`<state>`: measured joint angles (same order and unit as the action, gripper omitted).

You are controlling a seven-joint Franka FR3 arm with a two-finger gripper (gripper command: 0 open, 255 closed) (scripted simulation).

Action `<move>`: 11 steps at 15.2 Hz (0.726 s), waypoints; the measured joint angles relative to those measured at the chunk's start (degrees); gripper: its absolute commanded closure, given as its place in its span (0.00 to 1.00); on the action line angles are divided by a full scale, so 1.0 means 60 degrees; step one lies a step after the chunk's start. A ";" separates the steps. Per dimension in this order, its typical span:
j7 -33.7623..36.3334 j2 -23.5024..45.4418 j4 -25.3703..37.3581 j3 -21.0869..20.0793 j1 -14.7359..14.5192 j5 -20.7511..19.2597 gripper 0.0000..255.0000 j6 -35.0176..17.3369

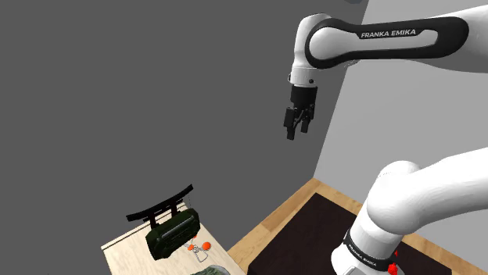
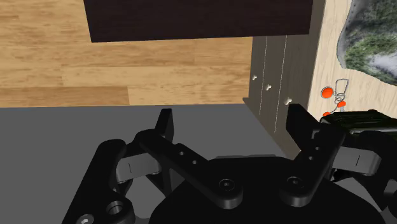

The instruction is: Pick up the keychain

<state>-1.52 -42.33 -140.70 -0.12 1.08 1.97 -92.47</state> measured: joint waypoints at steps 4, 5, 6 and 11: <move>0.0231 -0.0115 -0.0577 -0.0304 -0.0202 0.0257 0.00 -0.0682; 0.0314 -0.0111 -0.0799 -0.0425 -0.0283 0.0360 0.00 -0.1009; 0.0409 -0.0124 -0.1057 -0.0562 -0.0377 0.0475 0.00 -0.1363; 0.0846 0.0263 -0.2013 -0.1275 -0.0861 0.1026 0.00 -0.3262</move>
<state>3.56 -40.75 -152.78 -7.77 -4.09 8.12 -112.04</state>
